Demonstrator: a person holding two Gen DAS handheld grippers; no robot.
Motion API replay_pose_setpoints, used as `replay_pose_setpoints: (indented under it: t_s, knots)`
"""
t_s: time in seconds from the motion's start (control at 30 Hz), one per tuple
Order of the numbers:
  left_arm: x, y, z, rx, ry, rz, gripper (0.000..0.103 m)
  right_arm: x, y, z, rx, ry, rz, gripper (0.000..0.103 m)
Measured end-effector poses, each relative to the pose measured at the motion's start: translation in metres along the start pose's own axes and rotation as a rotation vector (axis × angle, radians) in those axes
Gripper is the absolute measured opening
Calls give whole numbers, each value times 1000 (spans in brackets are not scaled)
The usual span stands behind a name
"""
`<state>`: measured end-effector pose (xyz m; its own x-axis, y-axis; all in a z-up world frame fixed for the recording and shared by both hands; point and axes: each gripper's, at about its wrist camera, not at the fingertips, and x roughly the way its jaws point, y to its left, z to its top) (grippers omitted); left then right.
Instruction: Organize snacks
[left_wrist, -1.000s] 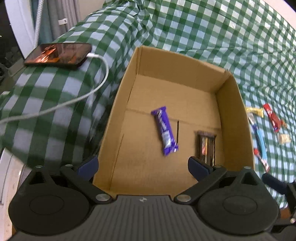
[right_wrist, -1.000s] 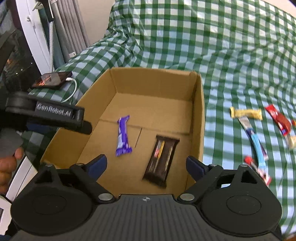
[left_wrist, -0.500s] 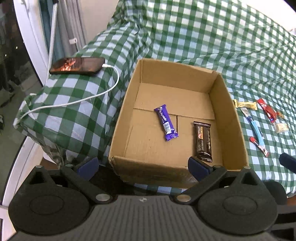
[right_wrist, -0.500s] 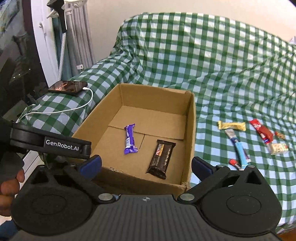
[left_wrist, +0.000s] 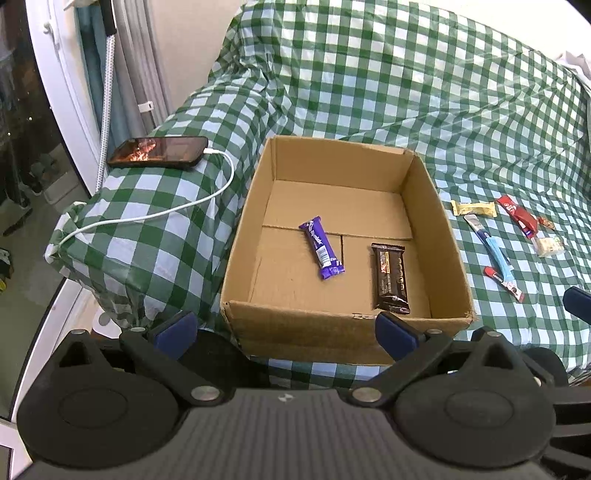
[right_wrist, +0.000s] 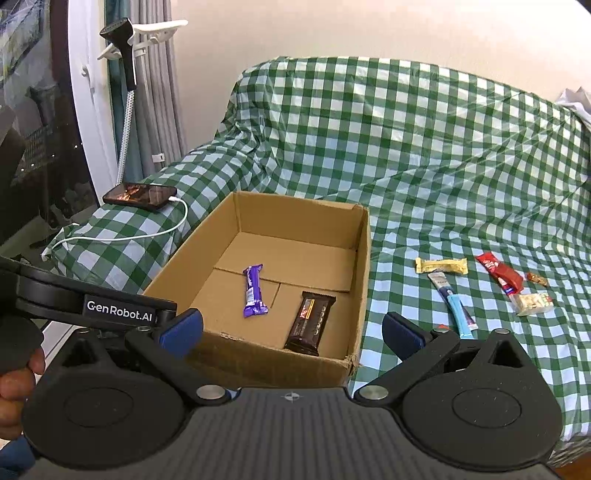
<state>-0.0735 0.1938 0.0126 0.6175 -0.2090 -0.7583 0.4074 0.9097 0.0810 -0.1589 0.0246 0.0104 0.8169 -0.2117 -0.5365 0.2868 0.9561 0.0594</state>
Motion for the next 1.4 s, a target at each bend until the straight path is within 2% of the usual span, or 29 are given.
replay_pose_setpoints:
  t_s: [0.6,1.4]
  knots:
    - [-18,-4,-8,18,-28,14,103,-18,0,-7,3,-28,8,102]
    - [-10,-5,-10,33,-5,21,103,-13,-1,-12,12,-11,11,102]
